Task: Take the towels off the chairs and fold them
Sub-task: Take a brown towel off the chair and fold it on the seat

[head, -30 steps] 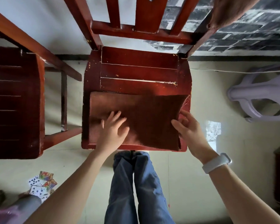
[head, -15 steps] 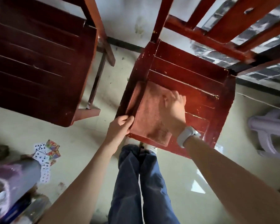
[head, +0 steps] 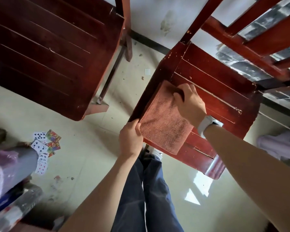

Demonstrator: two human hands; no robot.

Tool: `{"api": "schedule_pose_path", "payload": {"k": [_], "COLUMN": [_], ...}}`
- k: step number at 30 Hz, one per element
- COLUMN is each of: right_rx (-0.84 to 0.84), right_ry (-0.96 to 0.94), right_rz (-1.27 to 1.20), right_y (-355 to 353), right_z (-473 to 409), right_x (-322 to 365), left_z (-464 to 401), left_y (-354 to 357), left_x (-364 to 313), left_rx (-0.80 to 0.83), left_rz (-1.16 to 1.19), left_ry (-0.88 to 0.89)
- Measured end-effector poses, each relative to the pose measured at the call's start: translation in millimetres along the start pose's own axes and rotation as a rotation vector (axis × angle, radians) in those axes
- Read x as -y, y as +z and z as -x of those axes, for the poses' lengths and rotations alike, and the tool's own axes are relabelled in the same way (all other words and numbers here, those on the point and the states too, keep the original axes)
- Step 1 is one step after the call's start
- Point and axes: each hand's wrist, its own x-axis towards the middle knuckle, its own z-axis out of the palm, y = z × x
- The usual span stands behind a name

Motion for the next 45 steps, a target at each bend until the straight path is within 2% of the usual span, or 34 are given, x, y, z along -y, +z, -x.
{"api": "schedule_pose_path", "payload": {"k": [4, 7, 11, 14, 17, 21, 26, 29, 31, 33, 35, 37, 39, 41, 42, 43, 45], "right_rx": [0.022, -0.022, -0.272, -0.384, -0.229, -0.063, -0.121, -0.115, -0.035, 0.041, 0.037, -0.052, -0.196, -0.277, -0.247, -0.147, 0.072], "right_ry": [0.024, 0.020, -0.156, -0.355, -0.335, -0.275, -0.295, -0.445, -0.536, -0.547, -0.538, -0.561, -0.467, -0.132, 0.070, 0.248, 0.433], "right_rz": [0.112, 0.089, 0.080, 0.310, 0.537, 0.609, 0.545, 0.511, 0.562, 0.597, 0.538, 0.388, 0.220, 0.094, 0.033, -0.034, -0.171], "right_y": [6.5, 7.8, 12.4, 24.2, 46.7, 68.9, 72.7, 82.6, 93.5, 102.3, 100.9, 92.9, 83.6, 71.8, 65.6, 60.7, 55.8], "right_z": [-7.2, -9.5, 6.2, 34.6, 55.2, 53.9, 58.8, 87.3, 104.6, 112.6, 110.4, 109.7, 112.2, 114.1, 112.7, 109.8, 104.0], "right_x": [2.1, 0.5, -5.6, -17.2, -35.6, -54.9, -53.6, -58.6, -66.2, -71.3, -71.5, -70.3, -71.9, -73.9, -73.7, -72.3, -69.9], "left_z": [-8.8, -9.7, -8.8, -13.1, -16.1, -19.1, -44.3, -65.1, -78.2, -88.4, -92.2, -88.6, -84.6, -86.1, -87.7, -89.7, -93.3], "left_y": [4.0, 4.3, 8.4, 7.0, 6.4, 2.5, 1.6, 10.1, 13.5, 15.0, 15.1, 14.0, 14.2, 19.0, 22.8, 27.4, 35.6], "left_x": [6.3, 3.1, 8.2, 14.1, 15.6, 8.8, -13.3, -32.0, -39.4, -40.2, -41.5, -50.2, -59.6, -71.4, -78.1, -83.9, -91.8], "left_rx": [0.047, 0.055, 0.074, 0.056, 0.076, 0.059, 0.159, 0.261, 0.369, 0.474, 0.507, 0.480, 0.395, 0.379, 0.416, 0.464, 0.499], "left_rz": [-0.118, -0.202, -0.391, -0.471, -0.469, -0.549, -0.729, -0.835, -0.923, -1.006, -1.043, -0.996, -0.941, -0.916, -0.914, -0.917, -0.896], "left_ry": [0.010, 0.054, 0.214, 0.277, 0.275, 0.342, 0.791, 0.933, 0.930, 0.874, 0.846, 0.876, 0.954, 0.985, 0.951, 0.896, 0.815]}}
